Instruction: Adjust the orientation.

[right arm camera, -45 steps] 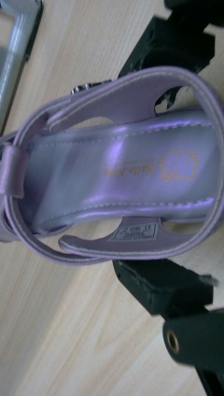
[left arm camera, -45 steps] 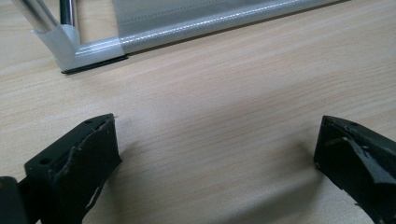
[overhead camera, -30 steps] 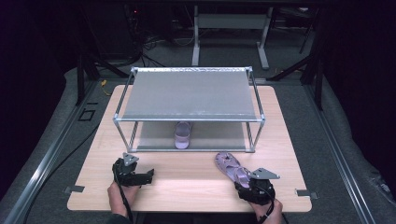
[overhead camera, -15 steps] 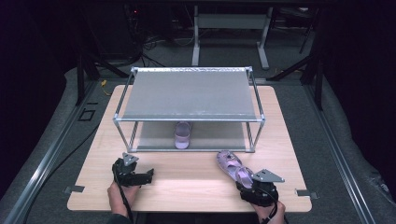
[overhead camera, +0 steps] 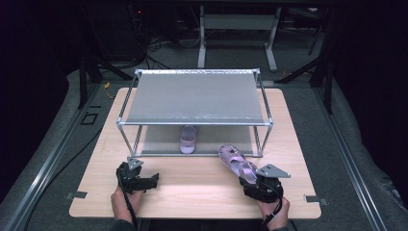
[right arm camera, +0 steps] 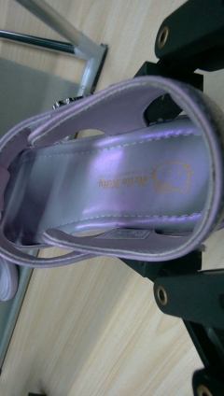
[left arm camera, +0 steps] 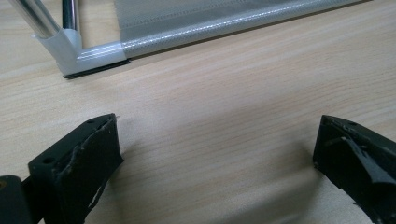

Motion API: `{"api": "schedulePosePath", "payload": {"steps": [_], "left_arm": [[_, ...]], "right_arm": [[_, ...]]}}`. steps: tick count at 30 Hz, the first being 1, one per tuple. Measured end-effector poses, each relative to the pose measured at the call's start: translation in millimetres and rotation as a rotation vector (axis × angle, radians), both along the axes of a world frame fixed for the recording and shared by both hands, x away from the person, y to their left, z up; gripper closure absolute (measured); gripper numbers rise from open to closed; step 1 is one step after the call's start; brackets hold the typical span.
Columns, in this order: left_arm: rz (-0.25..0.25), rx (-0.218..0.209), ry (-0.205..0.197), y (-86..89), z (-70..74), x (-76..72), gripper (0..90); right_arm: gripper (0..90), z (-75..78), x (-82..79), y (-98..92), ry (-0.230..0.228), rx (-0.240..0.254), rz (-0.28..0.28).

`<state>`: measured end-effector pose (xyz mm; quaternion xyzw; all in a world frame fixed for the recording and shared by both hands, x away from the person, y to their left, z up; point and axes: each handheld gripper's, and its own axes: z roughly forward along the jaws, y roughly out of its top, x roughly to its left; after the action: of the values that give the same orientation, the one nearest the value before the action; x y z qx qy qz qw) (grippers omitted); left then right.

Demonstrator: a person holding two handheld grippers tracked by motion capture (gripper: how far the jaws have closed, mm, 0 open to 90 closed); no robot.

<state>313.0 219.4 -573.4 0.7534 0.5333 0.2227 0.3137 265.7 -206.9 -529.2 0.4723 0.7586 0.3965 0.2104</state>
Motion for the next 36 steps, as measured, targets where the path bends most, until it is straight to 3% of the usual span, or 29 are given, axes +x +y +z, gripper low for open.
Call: {"api": "schedulePosePath", "payload": {"steps": [3, 10, 15, 19, 27, 34, 36], "left_arm": [[0.000, -0.001, -0.001, -0.2, 0.0, 0.6, 0.6], [0.008, 0.000, -0.005, -0.2, -0.1, 0.3, 1.1], [0.008, 0.000, -0.009, -0.4, -0.1, 0.3, 1.5], [0.008, -0.003, -0.006, -0.2, -0.1, 0.7, 1.8], [0.012, -0.004, -0.006, -0.3, 0.0, 0.6, 2.4], [0.016, -0.002, -0.007, -0.1, 0.1, 0.4, 2.4], [0.015, -0.002, -0.008, -0.1, 0.2, 0.3, 2.6]], "right_arm": [[37.2, 2.1, 4.7, 3.4, 0.005, -0.024, -0.018], [37.2, 12.7, 15.0, 7.9, -0.014, -0.004, -0.011], [37.2, 16.0, 25.4, 17.9, -0.010, -0.028, -0.017], [37.2, 11.7, 33.8, 25.5, 0.006, -0.030, -0.008], [37.2, 0.1, 51.9, 34.5, 0.045, -0.018, -0.042], [37.1, -2.4, 66.6, 44.0, 0.048, -0.009, -0.057], [37.1, -1.1, 69.5, 49.5, 0.044, -0.030, -0.085]]}}
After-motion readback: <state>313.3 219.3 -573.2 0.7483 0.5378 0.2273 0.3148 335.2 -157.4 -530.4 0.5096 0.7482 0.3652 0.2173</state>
